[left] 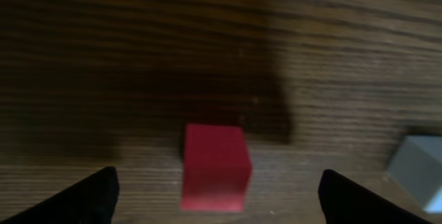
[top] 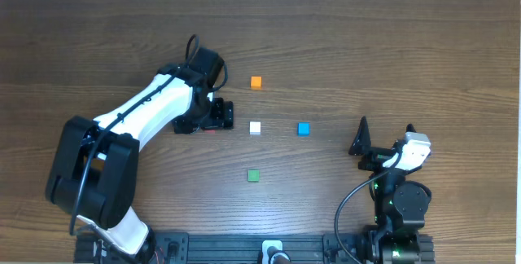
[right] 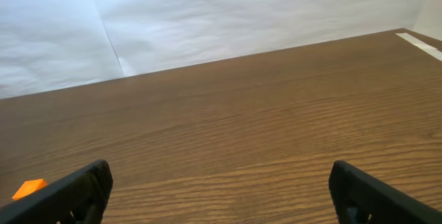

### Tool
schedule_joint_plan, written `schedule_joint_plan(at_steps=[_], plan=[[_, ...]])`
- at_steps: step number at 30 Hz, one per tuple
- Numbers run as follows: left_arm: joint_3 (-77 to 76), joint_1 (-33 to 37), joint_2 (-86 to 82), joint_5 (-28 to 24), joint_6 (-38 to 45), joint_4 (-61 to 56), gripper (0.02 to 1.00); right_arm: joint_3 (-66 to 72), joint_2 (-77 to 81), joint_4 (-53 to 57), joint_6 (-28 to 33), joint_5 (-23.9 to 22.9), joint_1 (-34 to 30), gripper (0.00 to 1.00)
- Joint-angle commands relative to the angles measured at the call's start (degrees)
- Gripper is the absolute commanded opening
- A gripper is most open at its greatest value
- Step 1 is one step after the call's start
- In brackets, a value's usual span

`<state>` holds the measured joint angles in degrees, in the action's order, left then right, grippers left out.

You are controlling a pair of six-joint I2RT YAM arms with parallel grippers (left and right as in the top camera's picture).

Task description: Stack Cubes

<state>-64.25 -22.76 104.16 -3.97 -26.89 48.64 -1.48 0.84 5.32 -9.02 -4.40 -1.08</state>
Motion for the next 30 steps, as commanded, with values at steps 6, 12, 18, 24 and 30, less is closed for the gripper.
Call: schedule_joint_plan(at_steps=[6,12,18,24,30], plan=[[-0.59,0.0,0.98,3.87,3.78,-0.46,0.864,0.63,-0.57,-0.2,0.09,0.48,0.15,0.993],[-0.59,0.0,1.31,3.85,5.92,-1.07,0.853,0.63,-0.57,-0.2,0.09,0.48,0.15,0.991],[-0.59,-0.02,2.51,3.82,6.51,-1.42,0.827,0.63,-0.57,-0.2,0.09,0.48,0.15,0.993],[-0.59,-0.02,3.45,3.76,6.56,-1.66,0.724,0.63,-0.57,-0.2,0.09,0.48,0.15,0.991],[-0.59,-0.31,3.65,3.39,6.56,-1.92,0.566,0.63,-0.57,-0.2,0.09,0.48,0.15,0.991]])
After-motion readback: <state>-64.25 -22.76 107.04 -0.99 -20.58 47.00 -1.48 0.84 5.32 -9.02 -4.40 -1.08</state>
